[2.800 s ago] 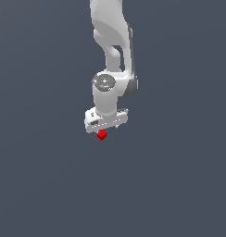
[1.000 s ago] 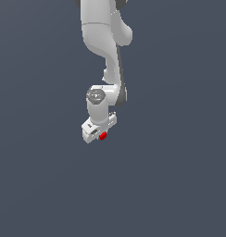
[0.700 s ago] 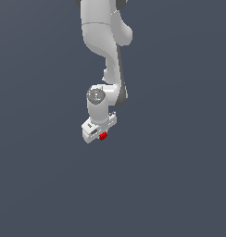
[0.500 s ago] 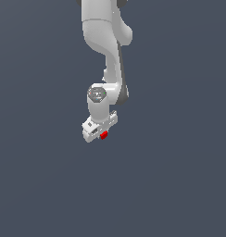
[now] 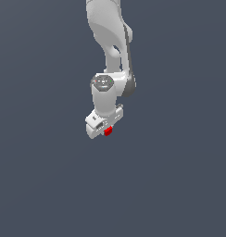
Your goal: Pick up the red cube and move it to a goal position.
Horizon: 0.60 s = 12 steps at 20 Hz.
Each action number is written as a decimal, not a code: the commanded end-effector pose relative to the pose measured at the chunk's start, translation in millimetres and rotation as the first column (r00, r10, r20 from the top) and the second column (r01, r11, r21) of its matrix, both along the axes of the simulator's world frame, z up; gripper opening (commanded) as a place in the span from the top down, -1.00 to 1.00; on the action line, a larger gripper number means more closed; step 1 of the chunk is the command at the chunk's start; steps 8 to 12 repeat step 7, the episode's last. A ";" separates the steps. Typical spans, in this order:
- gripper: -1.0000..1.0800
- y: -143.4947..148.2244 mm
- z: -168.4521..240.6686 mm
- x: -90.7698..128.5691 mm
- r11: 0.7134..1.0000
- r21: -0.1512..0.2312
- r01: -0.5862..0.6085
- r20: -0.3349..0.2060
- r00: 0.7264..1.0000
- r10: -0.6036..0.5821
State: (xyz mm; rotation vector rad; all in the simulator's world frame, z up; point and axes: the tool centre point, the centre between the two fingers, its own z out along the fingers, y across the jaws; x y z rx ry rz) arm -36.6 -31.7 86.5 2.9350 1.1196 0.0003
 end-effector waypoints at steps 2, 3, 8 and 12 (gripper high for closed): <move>1.00 7.1 15.5 3.0 1.000 0.000 0.001 0.000 1.000 -0.001; 1.00 8.3 18.2 3.7 1.000 0.000 0.001 0.000 1.000 -0.001; 1.00 10.4 22.6 5.2 1.000 0.000 0.001 0.000 1.000 -0.001; 1.00 10.4 22.6 5.2 1.000 0.000 0.001 0.000 1.000 -0.001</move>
